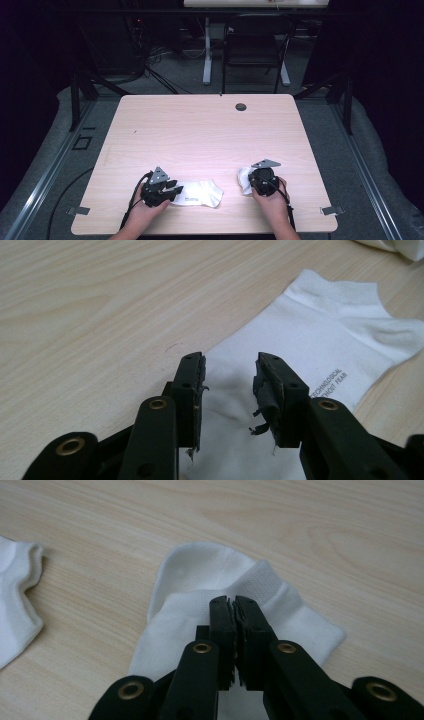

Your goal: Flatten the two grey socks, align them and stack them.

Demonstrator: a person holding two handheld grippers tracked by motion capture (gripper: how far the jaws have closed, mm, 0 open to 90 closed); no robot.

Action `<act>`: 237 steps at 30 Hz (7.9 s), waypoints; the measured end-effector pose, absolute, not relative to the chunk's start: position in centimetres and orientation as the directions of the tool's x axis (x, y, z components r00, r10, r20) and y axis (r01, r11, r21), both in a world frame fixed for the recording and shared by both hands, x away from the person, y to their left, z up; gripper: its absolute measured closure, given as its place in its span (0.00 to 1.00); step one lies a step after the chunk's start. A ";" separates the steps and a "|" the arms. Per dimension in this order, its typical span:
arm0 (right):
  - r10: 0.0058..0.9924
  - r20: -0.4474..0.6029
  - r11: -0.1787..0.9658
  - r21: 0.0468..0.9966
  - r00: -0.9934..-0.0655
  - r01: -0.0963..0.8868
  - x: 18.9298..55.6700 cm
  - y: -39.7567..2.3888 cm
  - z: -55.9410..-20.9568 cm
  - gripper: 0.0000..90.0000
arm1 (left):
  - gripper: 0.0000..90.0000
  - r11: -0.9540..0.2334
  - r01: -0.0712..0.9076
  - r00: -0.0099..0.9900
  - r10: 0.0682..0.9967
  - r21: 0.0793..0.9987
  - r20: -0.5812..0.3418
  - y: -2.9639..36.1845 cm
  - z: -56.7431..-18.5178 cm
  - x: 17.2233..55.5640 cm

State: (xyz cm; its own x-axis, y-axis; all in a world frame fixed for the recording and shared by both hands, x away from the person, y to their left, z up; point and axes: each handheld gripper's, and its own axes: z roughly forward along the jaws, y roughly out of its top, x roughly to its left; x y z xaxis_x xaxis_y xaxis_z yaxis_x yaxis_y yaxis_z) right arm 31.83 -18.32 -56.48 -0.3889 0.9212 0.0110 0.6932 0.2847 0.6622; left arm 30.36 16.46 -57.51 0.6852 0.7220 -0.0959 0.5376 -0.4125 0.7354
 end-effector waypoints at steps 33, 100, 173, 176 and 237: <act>0.796 0.081 0.392 0.686 -0.599 0.613 36.7 -6.8 -57.5 1.00 | 0.71 -0.433 0.529 0.722 0.682 0.730 -0.119 13.6 -58.1 28.6; 0.788 0.077 0.349 0.762 -0.611 0.545 33.2 -7.5 -54.7 0.99 | 0.99 -0.382 0.543 0.639 0.766 0.748 -0.073 11.5 -56.5 35.2; 0.894 0.096 0.259 0.688 -0.438 0.678 34.9 -14.5 -57.6 0.95 | 0.90 -0.428 0.562 0.643 0.765 0.708 -0.048 14.6 -57.8 35.3; 0.890 0.098 0.266 0.681 -0.445 0.682 34.6 -14.4 -57.6 0.95 | 0.87 -0.421 0.567 0.639 0.767 0.708 -0.056 14.8 -57.7 35.4; 0.827 0.191 0.209 0.768 -0.529 0.605 34.0 -13.8 -53.2 0.96 | 0.98 -0.343 0.555 0.637 0.761 0.758 -0.122 15.6 -53.5 35.5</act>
